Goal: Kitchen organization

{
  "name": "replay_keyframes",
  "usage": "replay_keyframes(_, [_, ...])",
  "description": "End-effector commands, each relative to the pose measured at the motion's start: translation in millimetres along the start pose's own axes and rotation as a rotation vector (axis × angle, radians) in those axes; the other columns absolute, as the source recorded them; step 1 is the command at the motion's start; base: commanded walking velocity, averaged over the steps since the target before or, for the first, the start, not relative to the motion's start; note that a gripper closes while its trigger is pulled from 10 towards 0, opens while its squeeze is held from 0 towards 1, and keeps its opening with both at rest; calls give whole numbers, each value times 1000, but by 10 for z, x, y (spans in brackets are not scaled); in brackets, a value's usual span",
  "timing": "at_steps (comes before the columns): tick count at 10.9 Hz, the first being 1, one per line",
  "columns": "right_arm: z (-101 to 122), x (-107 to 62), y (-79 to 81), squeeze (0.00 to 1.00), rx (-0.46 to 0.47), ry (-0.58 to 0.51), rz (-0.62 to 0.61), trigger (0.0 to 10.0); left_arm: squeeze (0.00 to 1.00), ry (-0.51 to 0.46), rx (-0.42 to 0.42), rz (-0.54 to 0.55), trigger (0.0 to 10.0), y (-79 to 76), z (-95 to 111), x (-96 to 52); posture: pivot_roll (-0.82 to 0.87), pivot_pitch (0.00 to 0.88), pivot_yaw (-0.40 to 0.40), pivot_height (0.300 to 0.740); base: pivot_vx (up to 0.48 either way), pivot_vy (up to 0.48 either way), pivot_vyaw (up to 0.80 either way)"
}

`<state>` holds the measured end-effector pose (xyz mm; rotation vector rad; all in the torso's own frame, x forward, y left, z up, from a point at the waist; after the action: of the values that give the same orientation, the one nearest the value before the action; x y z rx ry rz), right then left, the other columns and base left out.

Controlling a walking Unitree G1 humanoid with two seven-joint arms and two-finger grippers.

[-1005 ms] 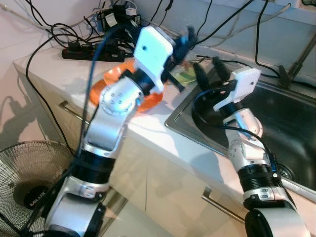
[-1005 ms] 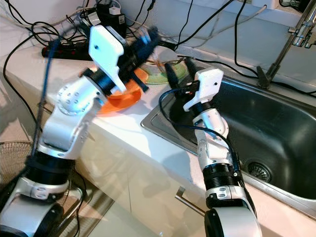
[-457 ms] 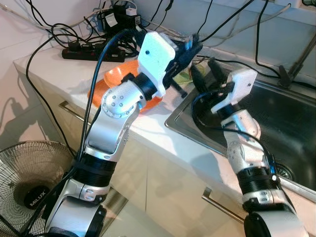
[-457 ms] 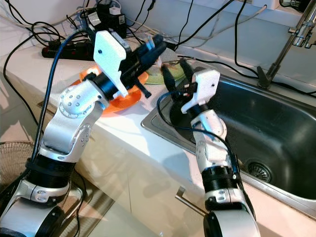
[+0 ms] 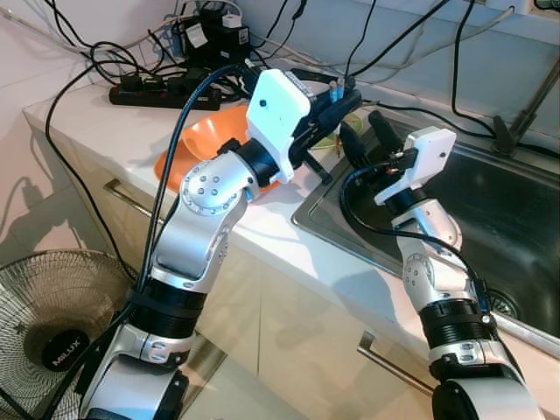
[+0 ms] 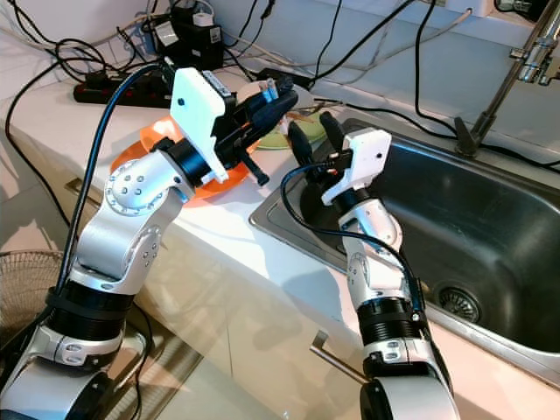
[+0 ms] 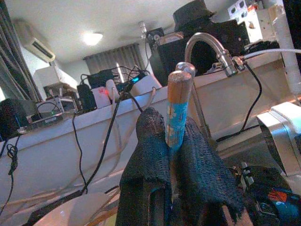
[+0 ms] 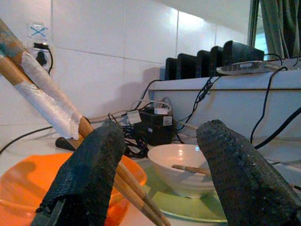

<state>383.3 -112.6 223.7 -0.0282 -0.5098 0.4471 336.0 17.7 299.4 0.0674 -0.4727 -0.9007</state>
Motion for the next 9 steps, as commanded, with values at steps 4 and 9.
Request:
replay_keyframes(4, [64,46,132,0,9,-23,68,10000,0,2,-48,-110,10000,-223,4,60,205,7,-17,740,0,0,0])
replay_keyframes(9, [32,52,172,0,11,-7,82,10000,0,22,-74,-150,10000,-297,-31,37,207,5,-13,740,0,0,0])
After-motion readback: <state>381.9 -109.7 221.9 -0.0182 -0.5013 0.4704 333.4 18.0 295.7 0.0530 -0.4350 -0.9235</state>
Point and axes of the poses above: a point about 5 cm out from each wrist's last joint towards the gripper, its own x axis pointing out of the wrist towards the gripper, its own z axis along the axis of the wrist's last joint, y = z × x, the point moved 4 cm from there along x, pointing out of the wrist towards the gripper, and after that the axes turned 8 degrees about -x, right-handed, at the moved point
